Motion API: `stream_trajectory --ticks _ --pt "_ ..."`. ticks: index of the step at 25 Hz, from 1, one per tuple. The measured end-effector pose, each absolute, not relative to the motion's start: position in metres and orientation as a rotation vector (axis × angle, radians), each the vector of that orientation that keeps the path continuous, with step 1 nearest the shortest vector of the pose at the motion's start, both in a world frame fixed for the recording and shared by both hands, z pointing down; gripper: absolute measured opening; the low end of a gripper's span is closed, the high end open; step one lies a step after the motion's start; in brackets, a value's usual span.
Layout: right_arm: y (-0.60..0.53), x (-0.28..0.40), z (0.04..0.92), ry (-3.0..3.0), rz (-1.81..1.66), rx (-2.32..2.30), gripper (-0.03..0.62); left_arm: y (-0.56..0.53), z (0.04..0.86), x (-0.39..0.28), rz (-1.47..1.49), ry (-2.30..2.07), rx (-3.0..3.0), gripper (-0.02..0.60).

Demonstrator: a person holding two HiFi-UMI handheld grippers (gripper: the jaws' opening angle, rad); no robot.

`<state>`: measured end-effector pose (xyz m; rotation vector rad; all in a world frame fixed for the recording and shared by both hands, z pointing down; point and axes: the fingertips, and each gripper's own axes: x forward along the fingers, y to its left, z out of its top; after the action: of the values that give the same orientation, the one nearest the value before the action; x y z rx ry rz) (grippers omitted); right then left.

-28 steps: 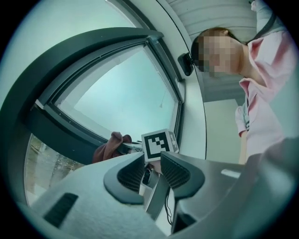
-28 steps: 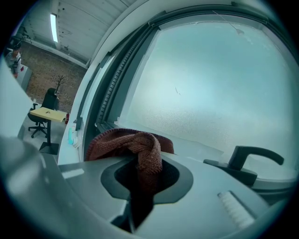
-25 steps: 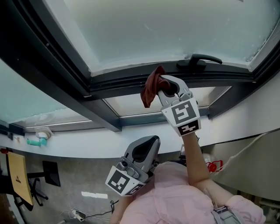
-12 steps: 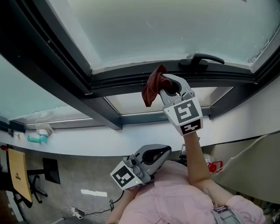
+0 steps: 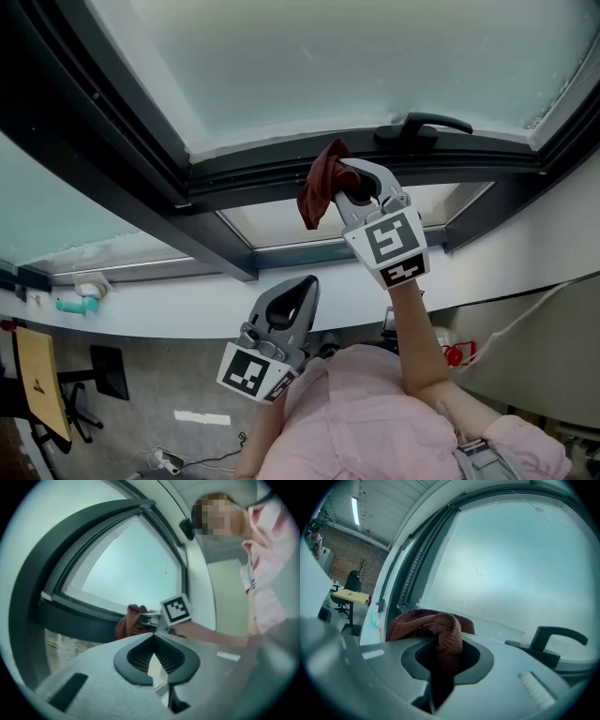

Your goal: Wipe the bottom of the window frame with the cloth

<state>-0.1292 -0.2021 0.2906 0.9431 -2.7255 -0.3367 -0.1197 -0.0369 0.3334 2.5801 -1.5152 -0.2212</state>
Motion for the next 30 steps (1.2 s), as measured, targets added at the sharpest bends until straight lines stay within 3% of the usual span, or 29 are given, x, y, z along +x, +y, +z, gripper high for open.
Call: stream_trajectory --ticks 3,8,23,30 --pt "-0.203 -0.126 0.291 -2.707 -0.340 0.957 0.058 -0.057 0.338 -0.155 0.034 -1.720 2.451 -0.005" --pt "-0.207 -0.115 0.291 -2.641 -0.365 1.010 0.058 -0.069 0.312 -0.163 -0.043 -1.729 2.493 -0.005" --pt "-0.218 -0.081 0.290 -2.613 -0.320 1.121 0.058 -0.062 0.304 -0.096 -0.006 -1.560 2.671 -0.005" --pt "-0.223 -0.078 0.291 -2.665 -0.261 1.062 0.060 -0.062 0.298 -0.108 -0.058 -1.609 2.618 -0.005"
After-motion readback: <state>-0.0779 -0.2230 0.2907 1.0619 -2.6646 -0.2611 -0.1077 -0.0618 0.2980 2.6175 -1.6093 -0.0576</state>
